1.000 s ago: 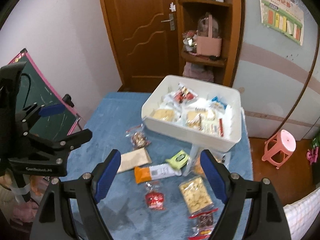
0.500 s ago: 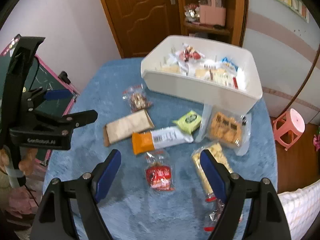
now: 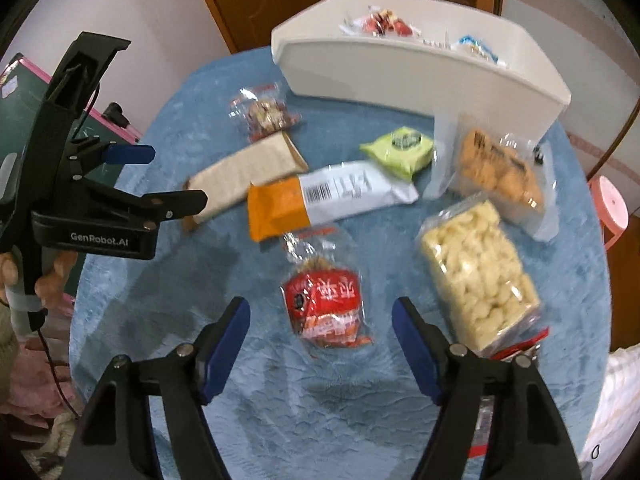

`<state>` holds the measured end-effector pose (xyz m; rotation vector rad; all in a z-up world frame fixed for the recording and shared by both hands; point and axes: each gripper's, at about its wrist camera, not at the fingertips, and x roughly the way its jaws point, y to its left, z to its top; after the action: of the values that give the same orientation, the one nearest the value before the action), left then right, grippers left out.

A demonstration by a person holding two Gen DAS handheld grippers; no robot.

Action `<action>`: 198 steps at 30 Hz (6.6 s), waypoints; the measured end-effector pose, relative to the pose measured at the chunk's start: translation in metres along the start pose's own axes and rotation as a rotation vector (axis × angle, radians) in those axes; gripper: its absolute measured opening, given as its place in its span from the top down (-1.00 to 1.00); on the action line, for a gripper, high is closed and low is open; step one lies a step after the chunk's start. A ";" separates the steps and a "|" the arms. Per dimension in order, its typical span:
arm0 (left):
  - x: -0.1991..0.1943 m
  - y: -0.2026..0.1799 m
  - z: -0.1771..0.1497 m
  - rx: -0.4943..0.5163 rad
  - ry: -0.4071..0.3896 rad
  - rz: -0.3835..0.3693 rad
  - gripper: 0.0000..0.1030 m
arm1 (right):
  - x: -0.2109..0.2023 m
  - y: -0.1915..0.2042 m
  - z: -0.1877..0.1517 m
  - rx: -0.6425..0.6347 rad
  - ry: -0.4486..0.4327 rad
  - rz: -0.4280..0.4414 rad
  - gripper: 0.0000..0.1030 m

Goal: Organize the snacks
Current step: 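Grasp the brown soda-cracker box with the left tool while the right grasps the red-label bread bag, then lift the cracker box with the left tool while the right lifts the bread bag, then carry both packs over the white bin and open both tools to drop them, then move both tools back toward the orange bar pack and puff bag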

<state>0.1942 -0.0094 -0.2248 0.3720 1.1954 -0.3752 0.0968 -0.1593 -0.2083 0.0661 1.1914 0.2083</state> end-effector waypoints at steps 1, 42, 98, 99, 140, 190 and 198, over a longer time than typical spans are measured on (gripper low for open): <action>0.005 -0.001 0.000 0.008 0.007 -0.001 -0.91 | 0.003 -0.001 -0.001 0.006 0.006 0.002 -0.43; 0.018 -0.007 -0.009 -0.220 -0.014 0.038 -0.18 | 0.024 0.000 -0.021 0.004 -0.022 -0.080 -0.08; 0.025 -0.029 -0.075 -0.387 0.108 -0.002 -0.90 | -0.018 0.001 -0.043 0.012 -0.103 -0.007 -0.07; 0.025 -0.031 -0.074 -0.382 0.106 0.003 -0.90 | -0.018 0.001 -0.043 0.014 -0.101 -0.007 -0.07; -0.188 -0.050 0.101 -0.185 -0.385 0.105 -0.08 | -0.164 -0.040 0.109 0.015 -0.457 -0.141 -0.07; -0.206 -0.039 0.103 -0.161 -0.430 0.073 -0.98 | -0.176 -0.069 0.134 0.071 -0.348 -0.202 -0.11; -0.207 -0.064 0.066 -0.096 -0.407 -0.025 -0.98 | -0.174 -0.063 0.095 0.054 -0.336 -0.162 -0.11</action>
<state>0.1521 -0.0788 -0.0137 0.1850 0.8164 -0.3915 0.1309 -0.2491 -0.0238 0.0494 0.8626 0.0205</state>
